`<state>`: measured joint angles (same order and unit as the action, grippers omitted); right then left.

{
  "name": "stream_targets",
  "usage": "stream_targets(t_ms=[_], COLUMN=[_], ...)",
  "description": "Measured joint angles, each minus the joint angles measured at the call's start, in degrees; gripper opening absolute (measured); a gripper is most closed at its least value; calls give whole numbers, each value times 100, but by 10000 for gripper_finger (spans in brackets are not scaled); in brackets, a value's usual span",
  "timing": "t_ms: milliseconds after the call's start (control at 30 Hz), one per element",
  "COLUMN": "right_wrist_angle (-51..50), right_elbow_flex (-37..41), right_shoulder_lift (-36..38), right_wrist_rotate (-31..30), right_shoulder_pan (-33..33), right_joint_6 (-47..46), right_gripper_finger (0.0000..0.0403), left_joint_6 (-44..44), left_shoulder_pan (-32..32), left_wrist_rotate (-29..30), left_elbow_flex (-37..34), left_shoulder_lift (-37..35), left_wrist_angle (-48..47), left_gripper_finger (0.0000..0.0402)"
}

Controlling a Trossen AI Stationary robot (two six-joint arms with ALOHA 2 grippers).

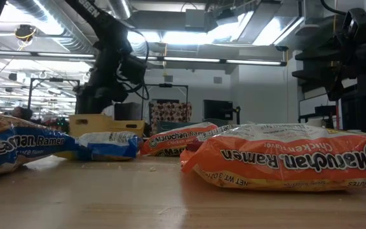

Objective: Sort Maruchan noodles
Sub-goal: Put the blue noodle pack into the yellow bin, then put the top blue noodle pack into the yellow bin

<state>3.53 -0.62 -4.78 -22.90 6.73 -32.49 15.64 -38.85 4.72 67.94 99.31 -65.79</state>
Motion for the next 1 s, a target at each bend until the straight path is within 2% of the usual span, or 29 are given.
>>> stream_targets(t_ms=[333, 600, 800, 900, 1000], right_wrist_angle=[0, 2, 0, 0, 0], right_elbow_flex=[0, 0, 0, 0, 0], right_shoulder_lift=[1, 0, 0, 0, 2], right_wrist_rotate=[-2, 0, 0, 0, 0], right_shoulder_pan=[0, 1, 1, 1, 1], right_joint_6=[2, 0, 0, -2, 0], right_gripper_finger=[191, 191, 191, 191, 191], left_joint_6=[525, 682, 659, 532, 366], left_shoulder_pan=[0, -2, -2, 86, 484], left_wrist_rotate=[-1281, -1269, -1221, -1509, -1889], left_elbow_flex=[2, 5, 17, 24, 24], left_shoulder_lift=[0, -81, -765, -1324, -1816], left_wrist_angle=[1331, 1378, 1356, 1148, 924], left_gripper_finger=[215, 215, 215, 215, 215])
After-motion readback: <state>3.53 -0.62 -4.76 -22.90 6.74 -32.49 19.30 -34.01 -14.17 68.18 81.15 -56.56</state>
